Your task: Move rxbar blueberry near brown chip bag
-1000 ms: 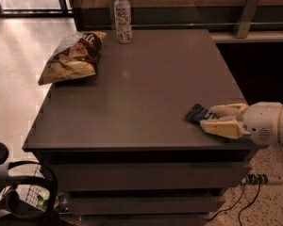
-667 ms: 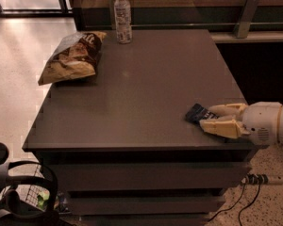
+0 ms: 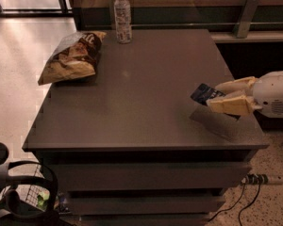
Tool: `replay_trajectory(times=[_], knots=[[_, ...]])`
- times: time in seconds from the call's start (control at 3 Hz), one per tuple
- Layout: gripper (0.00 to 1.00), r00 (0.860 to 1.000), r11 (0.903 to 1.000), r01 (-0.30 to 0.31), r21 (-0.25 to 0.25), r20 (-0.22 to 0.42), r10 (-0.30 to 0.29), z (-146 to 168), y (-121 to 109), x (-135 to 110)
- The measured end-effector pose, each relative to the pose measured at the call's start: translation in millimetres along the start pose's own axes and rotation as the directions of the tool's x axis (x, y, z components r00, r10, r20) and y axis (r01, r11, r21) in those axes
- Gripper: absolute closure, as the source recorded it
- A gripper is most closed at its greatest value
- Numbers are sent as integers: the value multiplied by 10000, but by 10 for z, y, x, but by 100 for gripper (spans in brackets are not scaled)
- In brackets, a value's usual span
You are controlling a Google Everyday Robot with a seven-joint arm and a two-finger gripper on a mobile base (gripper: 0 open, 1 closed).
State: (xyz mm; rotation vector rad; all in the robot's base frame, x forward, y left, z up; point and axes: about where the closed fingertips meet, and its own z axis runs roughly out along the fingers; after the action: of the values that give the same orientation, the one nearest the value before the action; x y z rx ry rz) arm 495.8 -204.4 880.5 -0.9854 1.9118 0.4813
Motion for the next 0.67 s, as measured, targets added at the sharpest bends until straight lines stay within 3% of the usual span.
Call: replay_trajectory(times=[0.33, 0.67], knots=[[100, 9948, 9954, 953, 41, -350, -951, -39, -173, -521], [100, 9856, 9860, 1669, 53, -297, -1667, 313, -286, -948]])
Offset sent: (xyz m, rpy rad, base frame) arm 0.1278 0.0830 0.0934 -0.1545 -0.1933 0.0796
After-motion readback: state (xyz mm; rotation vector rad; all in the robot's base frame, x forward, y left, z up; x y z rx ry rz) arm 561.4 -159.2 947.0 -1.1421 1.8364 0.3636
